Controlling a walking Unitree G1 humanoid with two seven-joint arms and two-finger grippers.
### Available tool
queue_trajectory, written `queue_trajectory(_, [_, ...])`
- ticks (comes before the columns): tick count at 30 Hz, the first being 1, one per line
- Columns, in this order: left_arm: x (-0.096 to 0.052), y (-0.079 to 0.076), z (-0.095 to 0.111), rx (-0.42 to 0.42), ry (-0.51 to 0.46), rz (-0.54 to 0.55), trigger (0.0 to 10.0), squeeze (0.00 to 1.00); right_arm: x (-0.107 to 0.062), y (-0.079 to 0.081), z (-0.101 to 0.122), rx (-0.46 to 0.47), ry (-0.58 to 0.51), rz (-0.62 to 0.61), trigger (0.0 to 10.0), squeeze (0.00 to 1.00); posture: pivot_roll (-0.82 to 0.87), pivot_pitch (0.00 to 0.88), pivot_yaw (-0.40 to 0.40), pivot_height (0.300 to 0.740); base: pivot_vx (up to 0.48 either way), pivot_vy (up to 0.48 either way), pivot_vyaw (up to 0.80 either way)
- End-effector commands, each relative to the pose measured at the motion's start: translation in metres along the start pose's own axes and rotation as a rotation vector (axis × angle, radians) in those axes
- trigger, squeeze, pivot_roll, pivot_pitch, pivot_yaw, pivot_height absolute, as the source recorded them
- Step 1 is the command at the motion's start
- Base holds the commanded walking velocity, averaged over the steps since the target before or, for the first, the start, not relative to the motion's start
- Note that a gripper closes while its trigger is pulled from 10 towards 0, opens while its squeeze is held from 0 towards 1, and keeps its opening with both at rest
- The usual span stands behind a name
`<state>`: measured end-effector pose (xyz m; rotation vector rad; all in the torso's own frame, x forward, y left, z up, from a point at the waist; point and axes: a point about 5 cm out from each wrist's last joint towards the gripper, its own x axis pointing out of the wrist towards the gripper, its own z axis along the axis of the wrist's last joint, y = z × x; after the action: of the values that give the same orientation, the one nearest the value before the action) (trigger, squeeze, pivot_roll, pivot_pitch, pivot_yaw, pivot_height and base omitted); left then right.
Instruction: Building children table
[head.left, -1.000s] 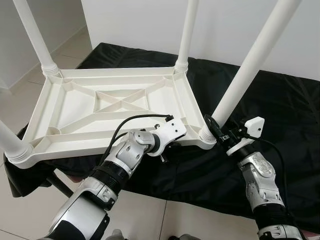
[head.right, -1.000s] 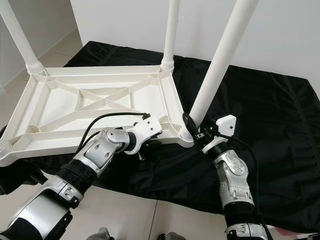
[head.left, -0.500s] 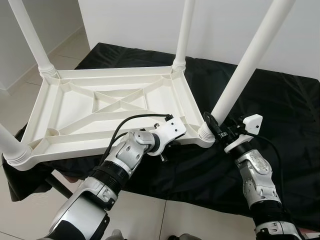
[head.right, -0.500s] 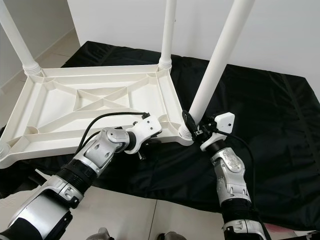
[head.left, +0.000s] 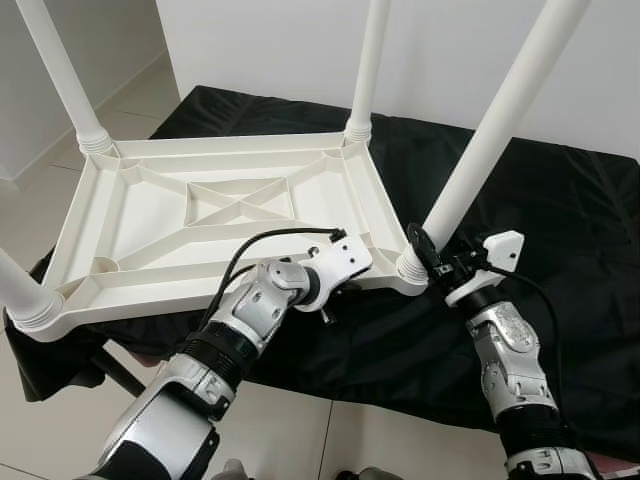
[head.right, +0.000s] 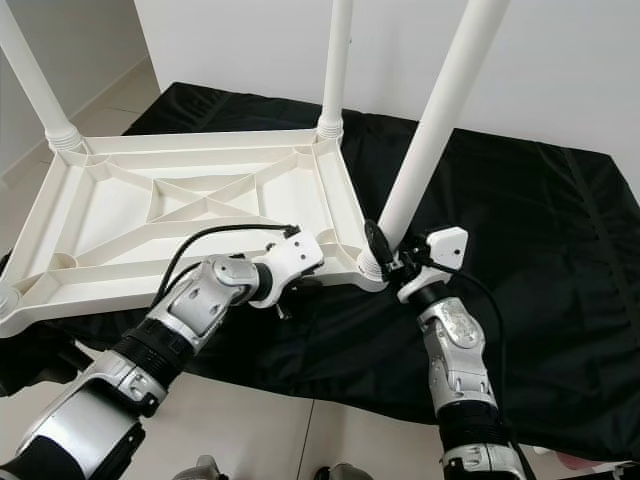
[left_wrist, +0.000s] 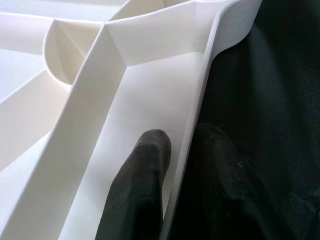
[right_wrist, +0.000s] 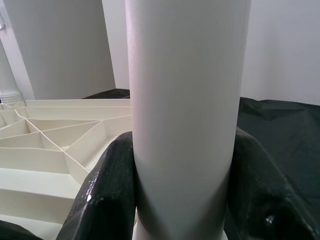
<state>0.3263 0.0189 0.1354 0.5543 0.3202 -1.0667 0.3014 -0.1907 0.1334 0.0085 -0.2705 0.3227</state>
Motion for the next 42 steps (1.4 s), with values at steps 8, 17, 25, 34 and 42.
queue_trajectory(8, [-0.007,0.004,0.024,0.075,-0.079,0.004,10.0,0.0,-0.03,-0.015,-0.039,-0.009,0.221,-0.196,10.0,0.0,-0.08,0.023,0.007,0.74,0.0,0.0,0.0])
queue_trajectory(17, [-0.006,0.004,0.025,0.08,-0.08,0.002,10.0,0.0,-0.028,-0.008,-0.036,-0.024,0.198,-0.23,10.0,0.0,-0.09,0.02,0.01,0.74,0.0,0.0,0.0])
queue_trajectory(25, [-0.006,0.003,0.026,0.082,-0.08,-0.001,10.0,0.0,-0.028,-0.007,-0.035,-0.031,0.189,-0.286,10.0,0.0,-0.09,0.021,0.01,0.74,0.0,0.0,0.0])
queue_trajectory(34, [-0.007,0.003,0.025,0.082,-0.08,-0.003,10.0,0.0,-0.027,-0.005,-0.031,-0.059,0.17,-0.337,10.0,0.0,-0.09,0.024,0.011,0.74,0.0,0.0,0.0])
queue_trajectory(42, [-0.007,0.003,0.026,0.08,-0.081,-0.005,10.0,0.0,-0.026,-0.001,-0.029,-0.058,0.155,-0.364,10.0,0.0,-0.09,0.03,0.012,0.74,0.0,0.0,0.0])
